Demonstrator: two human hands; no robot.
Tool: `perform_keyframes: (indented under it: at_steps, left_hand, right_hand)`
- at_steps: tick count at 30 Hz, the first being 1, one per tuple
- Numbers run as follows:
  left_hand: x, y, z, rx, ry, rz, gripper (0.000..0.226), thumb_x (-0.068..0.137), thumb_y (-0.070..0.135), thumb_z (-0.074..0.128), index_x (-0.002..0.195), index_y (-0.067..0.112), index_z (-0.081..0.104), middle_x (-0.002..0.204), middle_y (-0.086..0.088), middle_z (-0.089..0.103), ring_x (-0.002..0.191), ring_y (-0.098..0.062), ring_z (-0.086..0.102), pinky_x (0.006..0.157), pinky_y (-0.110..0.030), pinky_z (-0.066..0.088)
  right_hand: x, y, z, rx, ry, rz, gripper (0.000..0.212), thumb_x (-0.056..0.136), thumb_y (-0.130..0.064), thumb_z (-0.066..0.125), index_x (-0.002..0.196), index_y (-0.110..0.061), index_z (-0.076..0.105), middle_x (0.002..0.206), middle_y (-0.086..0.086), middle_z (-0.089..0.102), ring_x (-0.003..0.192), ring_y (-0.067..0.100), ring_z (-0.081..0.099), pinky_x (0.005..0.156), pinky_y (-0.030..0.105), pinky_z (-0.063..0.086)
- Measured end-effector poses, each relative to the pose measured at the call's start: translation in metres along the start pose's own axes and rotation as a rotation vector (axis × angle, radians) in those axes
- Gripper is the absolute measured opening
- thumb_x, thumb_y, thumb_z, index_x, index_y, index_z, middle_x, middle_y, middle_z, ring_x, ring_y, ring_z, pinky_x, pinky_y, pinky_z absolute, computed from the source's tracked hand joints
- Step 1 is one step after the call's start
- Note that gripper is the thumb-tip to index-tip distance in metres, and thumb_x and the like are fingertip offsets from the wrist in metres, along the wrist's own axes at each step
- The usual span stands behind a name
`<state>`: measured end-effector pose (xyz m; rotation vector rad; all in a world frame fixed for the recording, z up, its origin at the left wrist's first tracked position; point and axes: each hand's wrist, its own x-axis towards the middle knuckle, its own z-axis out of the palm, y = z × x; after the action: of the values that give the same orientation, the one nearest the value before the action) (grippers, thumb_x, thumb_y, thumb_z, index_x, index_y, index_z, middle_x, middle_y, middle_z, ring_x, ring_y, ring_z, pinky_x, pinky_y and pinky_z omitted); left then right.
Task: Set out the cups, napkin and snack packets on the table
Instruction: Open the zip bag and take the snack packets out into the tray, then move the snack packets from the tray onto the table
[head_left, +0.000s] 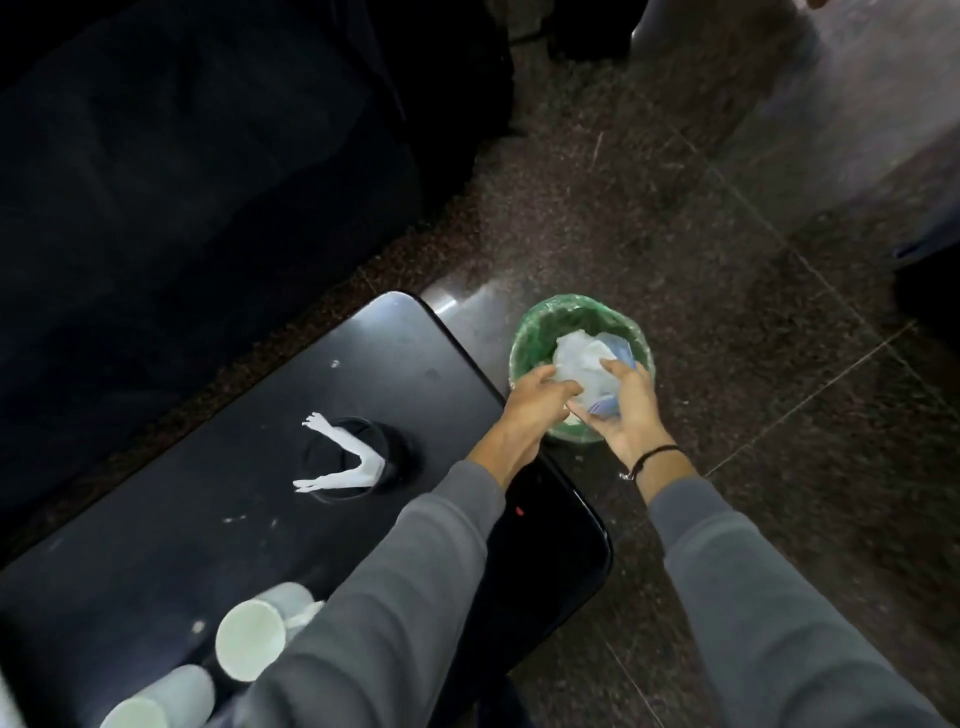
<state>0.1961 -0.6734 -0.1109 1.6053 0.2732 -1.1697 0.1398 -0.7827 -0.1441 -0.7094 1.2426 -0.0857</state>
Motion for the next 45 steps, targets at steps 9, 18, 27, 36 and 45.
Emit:
perform_keyframes:
  at_steps: [9,18,27,36,45]
  left_hand:
    - [0.009,-0.016,0.003,0.102,0.046,-0.014,0.052,0.097,0.003,0.060,0.148,0.005,0.048,0.147,-0.011,0.052,0.128,-0.023,0.056,0.107,-0.040,0.051]
    - [-0.042,-0.009,-0.008,0.034,0.090,-0.002,0.044,0.092,-0.001,0.058,0.135,0.008,0.060,0.124,-0.007,0.064,0.111,-0.019,0.065,0.094,-0.040,0.059]
    - [-0.157,-0.042,-0.056,-0.113,0.188,-0.025,0.025,0.086,0.011,0.068,0.109,0.021,0.068,0.108,-0.003,0.075,0.099,-0.015,0.073,0.072,-0.028,0.060]
    - [-0.280,-0.107,-0.171,-0.297,0.326,0.050,0.019,0.083,0.010,0.073,0.097,0.022,0.069,0.092,0.001,0.079,0.089,-0.014,0.076,0.066,-0.025,0.060]
    - [-0.386,-0.194,-0.331,-0.468,0.521,0.100,0.016,0.086,0.001,0.071,0.094,0.015,0.072,0.093,-0.008,0.078,0.080,-0.017,0.075,0.067,-0.027,0.062]
  right_hand:
    - [0.018,0.011,-0.013,-0.080,0.047,0.071,0.035,0.099,-0.015,0.058,0.133,-0.021,0.051,0.141,0.006,0.043,0.128,0.041,0.048,0.090,0.044,0.057]
    - [-0.048,0.025,0.003,-0.097,0.055,-0.036,0.014,0.095,-0.006,0.061,0.108,-0.004,0.067,0.094,0.006,0.068,0.082,0.018,0.067,0.071,0.028,0.059]
    - [-0.189,0.061,0.027,-0.302,-0.045,-0.059,0.014,0.092,-0.002,0.058,0.091,-0.010,0.070,0.082,0.003,0.071,0.076,0.014,0.066,0.067,0.026,0.055]
    - [-0.309,0.156,0.083,-0.603,-0.200,-0.125,0.009,0.093,-0.011,0.064,0.088,-0.013,0.072,0.086,0.006,0.075,0.078,0.018,0.071,0.063,0.024,0.053]
    - [-0.397,0.303,0.180,-0.812,-0.457,-0.085,0.008,0.090,-0.011,0.068,0.086,-0.013,0.074,0.078,0.003,0.078,0.072,0.017,0.075,0.059,0.027,0.058]
